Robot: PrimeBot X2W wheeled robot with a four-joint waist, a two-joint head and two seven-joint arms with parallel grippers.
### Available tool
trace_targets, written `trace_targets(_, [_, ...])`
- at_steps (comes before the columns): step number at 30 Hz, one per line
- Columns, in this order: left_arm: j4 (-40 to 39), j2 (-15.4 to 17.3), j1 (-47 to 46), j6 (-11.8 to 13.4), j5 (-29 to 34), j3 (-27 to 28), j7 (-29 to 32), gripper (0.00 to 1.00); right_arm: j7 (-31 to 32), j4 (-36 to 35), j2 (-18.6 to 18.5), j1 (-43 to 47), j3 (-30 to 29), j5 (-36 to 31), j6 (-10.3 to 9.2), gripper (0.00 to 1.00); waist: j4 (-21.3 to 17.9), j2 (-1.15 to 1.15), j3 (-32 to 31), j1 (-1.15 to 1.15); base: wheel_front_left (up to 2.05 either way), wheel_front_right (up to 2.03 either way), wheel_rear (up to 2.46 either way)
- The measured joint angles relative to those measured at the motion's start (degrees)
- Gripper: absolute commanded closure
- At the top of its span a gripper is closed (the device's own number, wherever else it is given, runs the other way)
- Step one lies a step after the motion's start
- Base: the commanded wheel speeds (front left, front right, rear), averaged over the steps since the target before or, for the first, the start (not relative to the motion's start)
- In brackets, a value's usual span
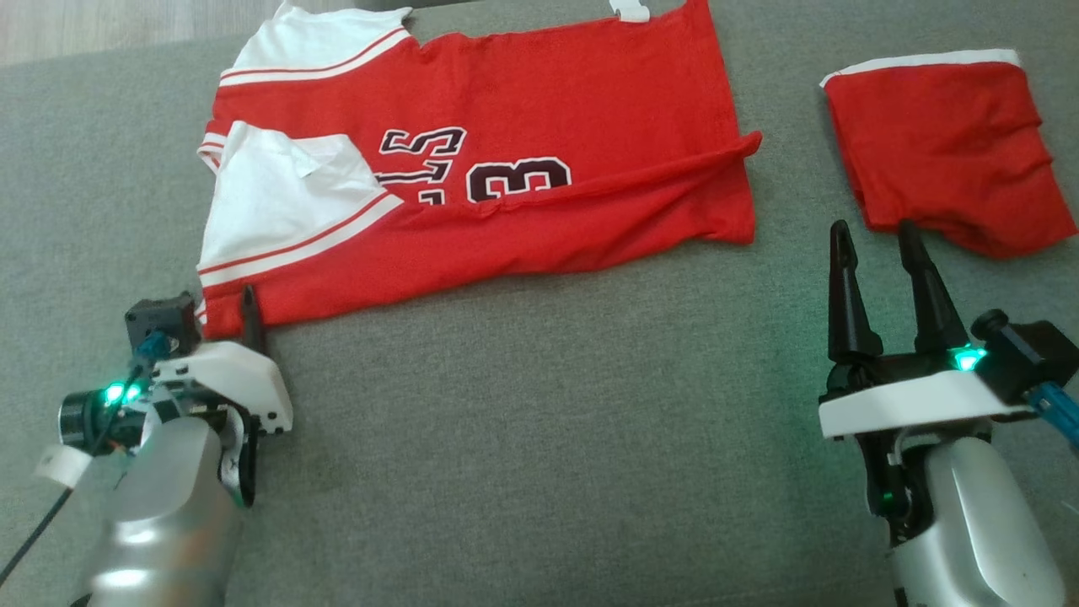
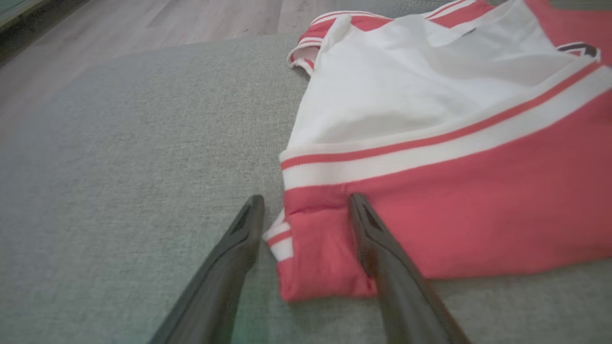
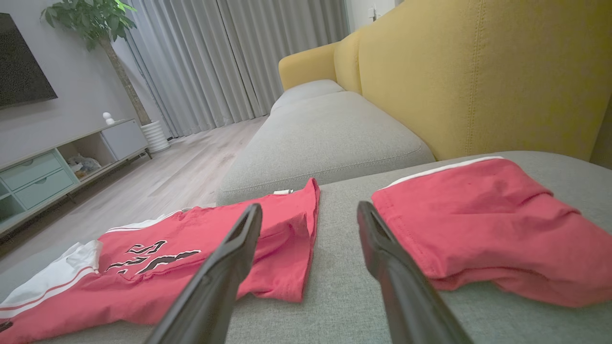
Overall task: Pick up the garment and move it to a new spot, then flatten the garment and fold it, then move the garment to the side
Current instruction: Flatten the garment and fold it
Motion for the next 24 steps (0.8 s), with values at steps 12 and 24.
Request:
trace_targets(12, [-2.82,-0.59,-1.07,-0.75,0.07,-0.19,-8.02,1.0,4.46,0.16,0.02,-0.03,-1.4,-1.27,0.0,0.0,1.66,0.0,-2.3,0.0,0.0,0.0,0.0])
trace_targets(24, [-22.41,-0.47,-1.75,-2.43,5.35,-1.34,-8.73,1.0,15.6,17.3,0.16,-11.25,-4.99,0.53,0.0,0.0,4.77,0.0,-2.0,0.0,0.0,0.0,0.0])
